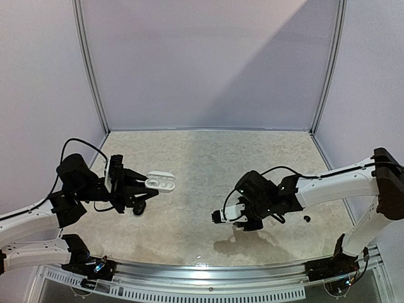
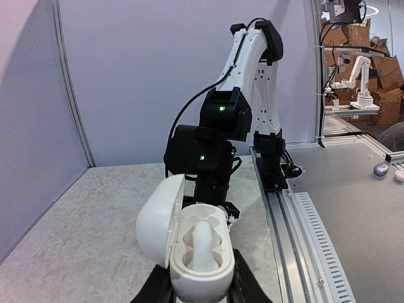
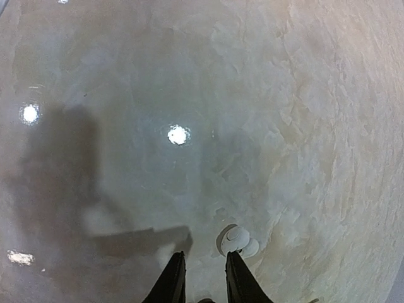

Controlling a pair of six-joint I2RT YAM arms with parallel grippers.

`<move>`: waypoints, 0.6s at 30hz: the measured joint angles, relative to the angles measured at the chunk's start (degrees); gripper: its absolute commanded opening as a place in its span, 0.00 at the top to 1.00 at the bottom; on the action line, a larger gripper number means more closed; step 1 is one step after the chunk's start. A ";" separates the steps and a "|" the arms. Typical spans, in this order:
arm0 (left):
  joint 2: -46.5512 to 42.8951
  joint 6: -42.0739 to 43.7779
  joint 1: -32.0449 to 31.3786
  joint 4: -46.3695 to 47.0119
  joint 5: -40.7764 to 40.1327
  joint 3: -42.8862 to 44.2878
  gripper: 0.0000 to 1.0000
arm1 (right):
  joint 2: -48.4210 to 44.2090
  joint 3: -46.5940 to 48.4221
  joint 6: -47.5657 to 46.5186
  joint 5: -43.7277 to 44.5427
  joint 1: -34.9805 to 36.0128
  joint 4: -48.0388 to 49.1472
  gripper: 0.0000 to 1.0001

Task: Insert the wireless bluetooth earbuds into the charging case

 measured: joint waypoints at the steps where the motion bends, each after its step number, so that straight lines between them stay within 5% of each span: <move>1: 0.00 0.11 0.00 -0.04 0.00 0.00 1.00 | 0.28 -0.07 -0.44 0.15 -0.11 0.42 0.77; 18: 0.04 0.37 0.00 -0.15 0.00 0.02 1.00 | 2.86 -1.22 -3.58 1.86 -2.97 2.14 0.80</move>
